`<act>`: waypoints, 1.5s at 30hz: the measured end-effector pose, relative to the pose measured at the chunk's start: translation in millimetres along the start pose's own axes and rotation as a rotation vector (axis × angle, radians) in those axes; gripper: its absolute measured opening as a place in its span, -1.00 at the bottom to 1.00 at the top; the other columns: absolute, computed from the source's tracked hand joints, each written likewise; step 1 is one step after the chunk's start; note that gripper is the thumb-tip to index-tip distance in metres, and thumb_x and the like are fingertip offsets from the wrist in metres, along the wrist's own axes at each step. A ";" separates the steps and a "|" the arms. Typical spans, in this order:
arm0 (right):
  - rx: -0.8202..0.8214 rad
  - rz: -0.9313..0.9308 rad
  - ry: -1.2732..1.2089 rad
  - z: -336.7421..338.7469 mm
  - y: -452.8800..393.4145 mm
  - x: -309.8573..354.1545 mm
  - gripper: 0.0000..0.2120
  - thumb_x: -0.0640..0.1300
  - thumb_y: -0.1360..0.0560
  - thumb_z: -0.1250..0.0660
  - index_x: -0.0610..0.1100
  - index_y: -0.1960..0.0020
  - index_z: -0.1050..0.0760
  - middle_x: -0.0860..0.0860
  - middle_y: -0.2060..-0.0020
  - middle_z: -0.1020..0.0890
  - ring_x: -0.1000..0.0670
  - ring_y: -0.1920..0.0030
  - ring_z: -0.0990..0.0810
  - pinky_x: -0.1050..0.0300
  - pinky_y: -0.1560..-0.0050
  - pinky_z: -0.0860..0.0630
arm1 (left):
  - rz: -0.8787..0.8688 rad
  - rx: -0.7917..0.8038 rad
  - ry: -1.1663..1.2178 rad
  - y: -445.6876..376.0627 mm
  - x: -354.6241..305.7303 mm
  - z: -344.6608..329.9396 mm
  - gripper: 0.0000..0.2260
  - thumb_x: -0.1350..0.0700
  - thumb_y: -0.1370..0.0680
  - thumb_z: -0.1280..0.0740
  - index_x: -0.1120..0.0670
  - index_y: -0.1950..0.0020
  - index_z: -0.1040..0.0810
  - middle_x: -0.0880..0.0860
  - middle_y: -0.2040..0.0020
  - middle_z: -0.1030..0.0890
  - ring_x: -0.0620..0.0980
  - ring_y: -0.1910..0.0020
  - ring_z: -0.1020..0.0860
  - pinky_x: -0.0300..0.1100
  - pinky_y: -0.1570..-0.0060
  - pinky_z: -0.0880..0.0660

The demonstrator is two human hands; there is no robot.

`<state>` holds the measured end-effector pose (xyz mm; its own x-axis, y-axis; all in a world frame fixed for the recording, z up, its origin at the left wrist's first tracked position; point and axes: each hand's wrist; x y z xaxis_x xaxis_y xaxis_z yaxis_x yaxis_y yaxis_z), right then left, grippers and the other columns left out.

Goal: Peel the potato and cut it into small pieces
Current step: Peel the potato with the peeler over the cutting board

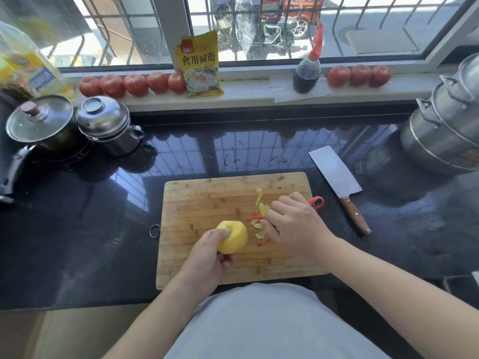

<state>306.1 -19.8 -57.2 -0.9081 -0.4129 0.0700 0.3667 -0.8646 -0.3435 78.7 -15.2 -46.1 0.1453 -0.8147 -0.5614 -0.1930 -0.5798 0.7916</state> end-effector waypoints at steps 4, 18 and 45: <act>0.011 0.093 -0.012 12.3 -7.9 19.6 -0.65 -0.01 -0.66 -0.18 -0.10 0.25 -0.49 0.02 0.32 -0.52 -0.06 0.27 -0.43 -0.02 0.12 -0.40 | -0.040 0.051 0.003 2.4 0.1 -5.5 -0.85 0.13 -0.68 -0.30 0.15 -0.20 -0.56 0.08 0.22 -0.57 -0.02 0.36 -0.47 -0.15 0.32 -0.32; 0.214 -0.080 0.212 -30.3 -6.8 -32.0 -0.60 0.04 -0.68 -0.10 -0.08 0.19 -0.55 -0.02 0.25 -0.61 -0.14 0.20 -0.53 -0.08 0.07 -0.40 | -0.040 0.050 -0.041 12.6 1.0 -8.2 -0.82 0.19 -0.68 -0.21 0.14 -0.17 -0.59 0.10 0.13 -0.55 0.02 0.25 -0.47 -0.16 0.36 -0.38; 0.184 -0.134 0.206 -14.0 5.6 -32.7 -0.61 0.04 -0.68 -0.11 -0.07 0.19 -0.55 0.01 0.26 -0.59 -0.10 0.20 -0.52 -0.04 0.09 -0.37 | -0.009 0.160 0.137 16.3 -7.4 -4.0 -0.76 0.15 -0.70 -0.19 0.10 -0.31 -0.56 0.16 0.16 -0.63 0.09 0.38 -0.53 -0.19 0.50 -0.43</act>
<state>335.0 -7.1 -74.5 -0.9659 -0.2409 -0.0946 0.2540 -0.9527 -0.1670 78.4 -18.5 -28.1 0.2762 -0.8074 -0.5214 -0.3415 -0.5895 0.7321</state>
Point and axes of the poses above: each hand's wrist, its own y-axis away from the middle knuckle, its own z-axis out of the back of the hand, x = y × z
